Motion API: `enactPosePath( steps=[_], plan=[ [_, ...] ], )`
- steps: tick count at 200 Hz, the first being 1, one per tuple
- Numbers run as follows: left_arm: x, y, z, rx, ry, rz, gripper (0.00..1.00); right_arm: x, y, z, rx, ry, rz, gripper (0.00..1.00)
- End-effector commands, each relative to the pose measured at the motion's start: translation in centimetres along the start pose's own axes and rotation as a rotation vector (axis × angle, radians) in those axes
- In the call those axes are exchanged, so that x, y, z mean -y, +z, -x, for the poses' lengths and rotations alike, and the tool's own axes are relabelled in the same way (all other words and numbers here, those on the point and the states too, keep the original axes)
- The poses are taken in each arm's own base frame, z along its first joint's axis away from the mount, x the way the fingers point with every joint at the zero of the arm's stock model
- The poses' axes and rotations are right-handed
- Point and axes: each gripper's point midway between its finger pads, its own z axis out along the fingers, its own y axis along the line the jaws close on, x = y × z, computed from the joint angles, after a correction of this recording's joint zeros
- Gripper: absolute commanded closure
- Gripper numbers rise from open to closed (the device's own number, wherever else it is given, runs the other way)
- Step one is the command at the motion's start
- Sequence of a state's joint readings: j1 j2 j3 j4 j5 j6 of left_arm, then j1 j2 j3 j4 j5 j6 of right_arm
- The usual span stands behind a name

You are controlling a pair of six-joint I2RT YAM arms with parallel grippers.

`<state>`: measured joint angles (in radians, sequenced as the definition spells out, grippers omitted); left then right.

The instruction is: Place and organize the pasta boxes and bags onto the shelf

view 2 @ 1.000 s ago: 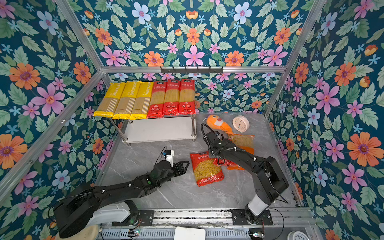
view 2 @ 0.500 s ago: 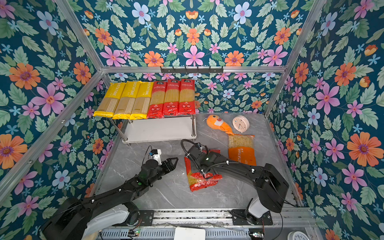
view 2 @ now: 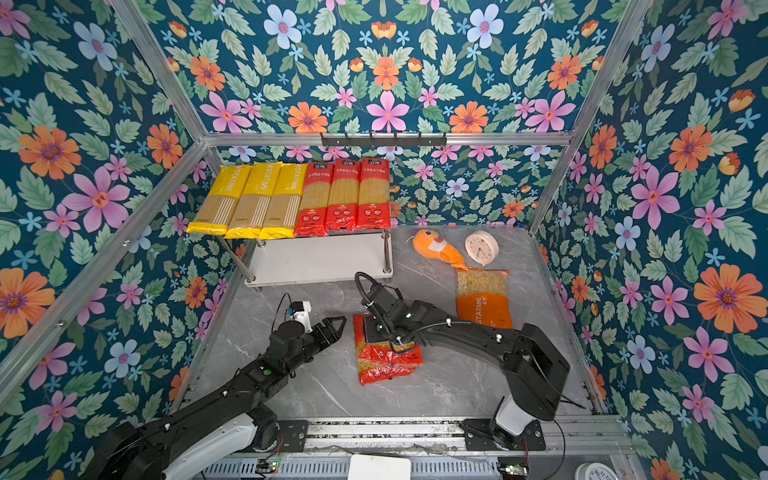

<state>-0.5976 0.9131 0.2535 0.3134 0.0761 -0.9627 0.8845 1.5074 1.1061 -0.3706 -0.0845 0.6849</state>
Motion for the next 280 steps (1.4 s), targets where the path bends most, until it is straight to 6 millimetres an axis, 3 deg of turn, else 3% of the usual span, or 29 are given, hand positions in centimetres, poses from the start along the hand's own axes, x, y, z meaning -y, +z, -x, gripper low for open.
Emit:
enactPosePath(
  steps=[1,20,44,103,126,167,202,231,280],
  plan=[
    [1.1,0.4,-0.1,-0.030,0.031,-0.031,0.21,2.4,-2.0,0.1,0.008,0.078,0.047,0.60],
    [2.4,0.8,-0.5,-0.057,0.067,-0.057,0.21,6.5,-3.6,0.9,0.054,0.202,0.045,0.60],
    [3.7,1.4,-1.3,-0.071,0.111,-0.075,0.21,10.3,-5.1,1.1,0.072,0.327,0.062,0.56],
    [8.2,3.9,-4.3,-0.183,0.218,-0.124,0.21,16.4,-6.0,0.0,0.087,0.486,0.027,0.42],
    [8.9,5.1,-5.6,-0.219,0.239,-0.129,0.21,18.2,-6.1,-0.8,0.098,0.539,0.011,0.38],
    [9.7,7.9,-6.3,-0.255,0.287,-0.121,0.21,18.8,-4.4,-2.1,0.046,0.567,0.029,0.29],
    [10.7,10.6,-7.2,-0.312,0.318,-0.123,0.22,18.6,-3.2,-1.6,0.047,0.586,0.081,0.28],
    [10.1,12.5,-8.8,-0.373,0.306,-0.101,0.25,18.1,-2.2,-1.4,0.008,0.584,0.130,0.32],
    [11.3,13.2,-10.9,-0.420,0.307,-0.136,0.29,17.9,-1.1,-1.6,0.002,0.576,0.180,0.39]
  ],
)
